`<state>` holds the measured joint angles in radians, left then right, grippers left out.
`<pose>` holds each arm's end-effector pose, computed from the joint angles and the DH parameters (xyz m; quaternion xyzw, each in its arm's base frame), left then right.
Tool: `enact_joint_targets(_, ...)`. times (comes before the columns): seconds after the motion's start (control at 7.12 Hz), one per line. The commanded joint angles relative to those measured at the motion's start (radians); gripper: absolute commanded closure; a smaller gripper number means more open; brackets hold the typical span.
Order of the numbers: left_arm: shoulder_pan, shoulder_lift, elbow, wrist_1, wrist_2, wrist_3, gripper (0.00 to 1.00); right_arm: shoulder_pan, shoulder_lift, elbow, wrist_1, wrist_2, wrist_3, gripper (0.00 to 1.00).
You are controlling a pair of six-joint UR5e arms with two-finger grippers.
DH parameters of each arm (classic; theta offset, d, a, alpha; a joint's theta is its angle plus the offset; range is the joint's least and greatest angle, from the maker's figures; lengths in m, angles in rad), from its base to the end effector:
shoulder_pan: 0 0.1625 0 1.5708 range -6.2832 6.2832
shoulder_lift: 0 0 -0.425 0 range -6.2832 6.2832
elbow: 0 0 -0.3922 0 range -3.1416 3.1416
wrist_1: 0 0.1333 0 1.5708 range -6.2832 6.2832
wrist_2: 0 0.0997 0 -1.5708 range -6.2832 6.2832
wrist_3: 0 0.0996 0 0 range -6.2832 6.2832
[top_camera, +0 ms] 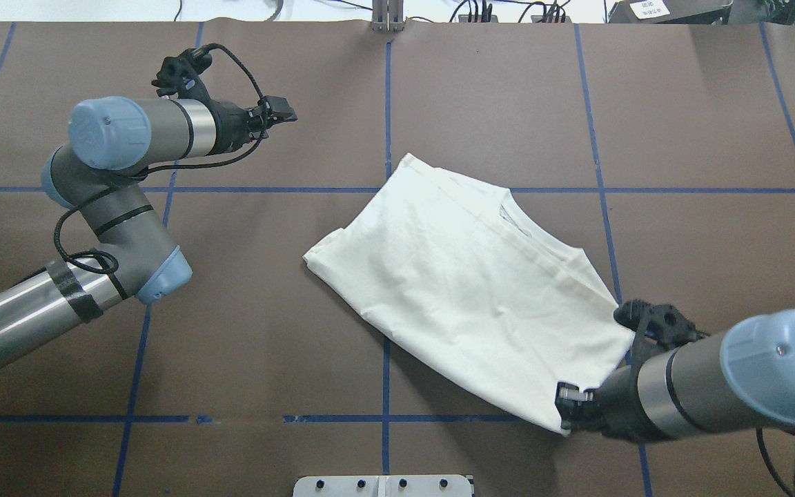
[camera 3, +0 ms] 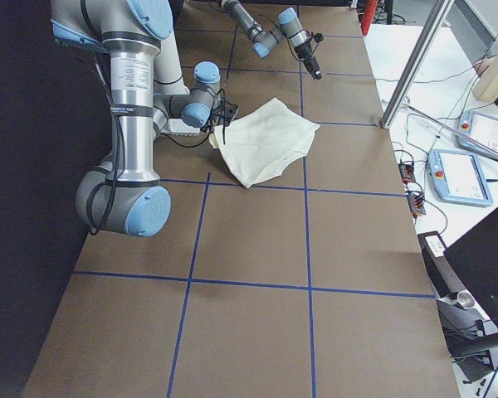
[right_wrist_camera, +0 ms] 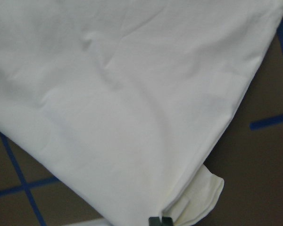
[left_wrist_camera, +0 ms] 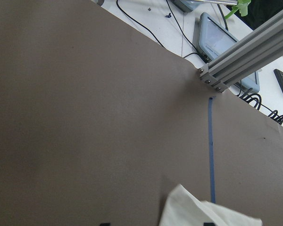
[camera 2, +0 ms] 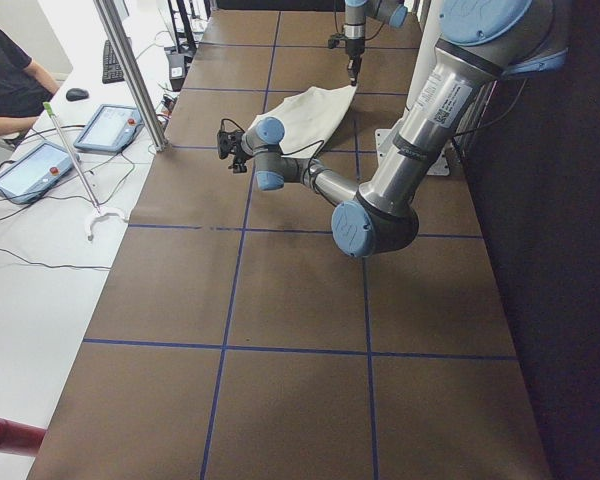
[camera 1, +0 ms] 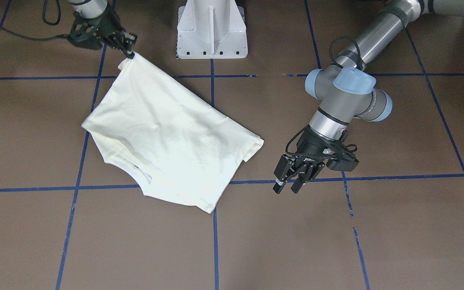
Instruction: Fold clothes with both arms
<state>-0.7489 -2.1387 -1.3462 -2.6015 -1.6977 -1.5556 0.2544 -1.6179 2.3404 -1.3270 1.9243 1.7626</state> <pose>0.4410 -0.5747 0.3103 0.1905 0.6056 -0.2392 0.7347 -0.3698 -0.1983 0.2988 -0.1413 -0.4620 0.1132 0.8682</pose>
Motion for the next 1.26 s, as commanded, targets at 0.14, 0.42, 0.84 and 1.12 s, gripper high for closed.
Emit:
enact_joint_targets(0.14, 0.054, 0.011, -0.090, 0.038, -0.075, -0.272, 0.25, -0.074, -0.014, 0.036, -0.003, 0.001, 0.032, 0.00)
enact_joint_targets(0.42, 0.187, 0.080, -0.260, 0.276, -0.063, -0.304, 0.26, 0.165, 0.025, 0.017, -0.003, 0.001, 0.031, 0.00)
enact_joint_targets(0.84, 0.324, 0.063, -0.300, 0.546, 0.011, -0.308, 0.36, 0.364, 0.076, -0.067, 0.002, -0.014, 0.006, 0.00)
enact_joint_targets(1.12, 0.330, 0.059, -0.297, 0.560, 0.012, -0.310, 0.41, 0.362, 0.081, -0.076, 0.002, -0.024, 0.006, 0.00)
